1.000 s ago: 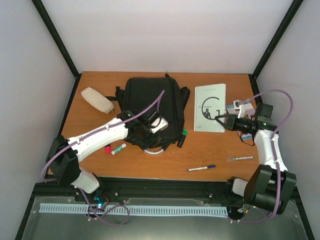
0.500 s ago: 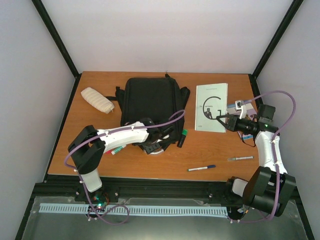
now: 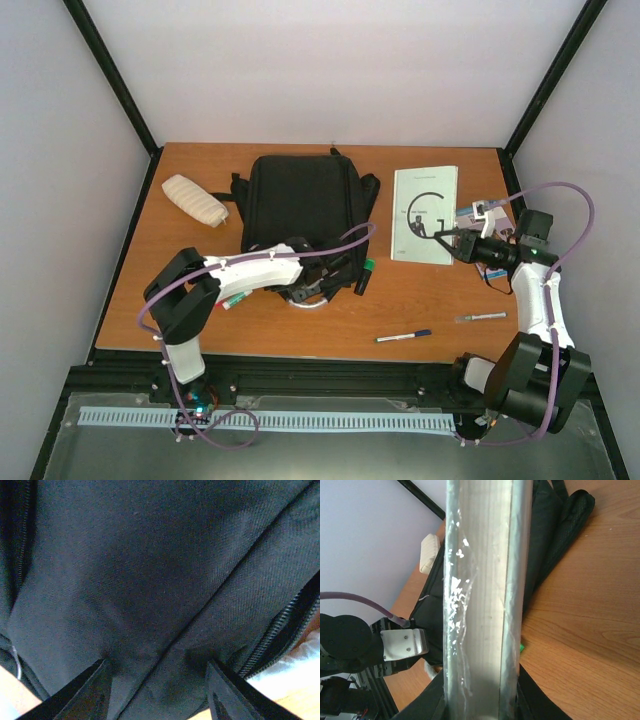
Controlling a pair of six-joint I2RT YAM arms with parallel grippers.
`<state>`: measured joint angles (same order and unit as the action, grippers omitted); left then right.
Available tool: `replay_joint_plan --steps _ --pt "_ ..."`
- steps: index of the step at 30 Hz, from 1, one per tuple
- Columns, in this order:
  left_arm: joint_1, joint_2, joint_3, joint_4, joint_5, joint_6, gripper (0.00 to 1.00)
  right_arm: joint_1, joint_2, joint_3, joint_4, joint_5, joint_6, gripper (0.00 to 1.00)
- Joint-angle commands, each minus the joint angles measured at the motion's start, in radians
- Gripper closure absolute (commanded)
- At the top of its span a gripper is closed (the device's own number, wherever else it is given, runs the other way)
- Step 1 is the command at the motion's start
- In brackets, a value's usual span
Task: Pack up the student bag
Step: Pick up the book from the center of the board.
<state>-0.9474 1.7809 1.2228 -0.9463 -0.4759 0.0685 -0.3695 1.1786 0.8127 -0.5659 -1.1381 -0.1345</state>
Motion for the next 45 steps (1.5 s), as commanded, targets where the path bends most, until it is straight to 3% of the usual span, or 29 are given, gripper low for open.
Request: replay_joint_plan --steps 1,5,12,17,27,39,45 --pt "-0.008 0.028 0.026 0.041 0.017 0.041 0.5 -0.013 -0.036 0.019 0.056 -0.101 -0.029 0.97" --pt "-0.008 0.037 0.037 0.056 0.068 0.053 0.63 -0.018 -0.036 0.019 0.059 -0.093 -0.024 0.97" --pt "-0.008 0.04 0.081 0.095 0.06 0.043 0.99 -0.024 -0.048 0.015 0.072 -0.067 -0.002 0.97" --pt "-0.008 0.023 0.142 0.125 0.043 0.016 0.99 -0.023 -0.102 0.068 0.046 0.032 0.087 0.97" --pt "-0.006 -0.015 0.26 0.17 -0.007 -0.014 0.99 -0.022 0.028 0.293 -0.293 -0.047 0.1 0.97" --pt "0.073 -0.045 0.354 0.24 0.092 -0.111 0.99 0.038 0.078 0.283 -0.46 -0.011 0.138 0.97" --pt "0.094 -0.037 0.358 0.263 0.069 -0.162 0.99 0.056 0.129 0.283 -0.531 0.018 0.165 0.97"
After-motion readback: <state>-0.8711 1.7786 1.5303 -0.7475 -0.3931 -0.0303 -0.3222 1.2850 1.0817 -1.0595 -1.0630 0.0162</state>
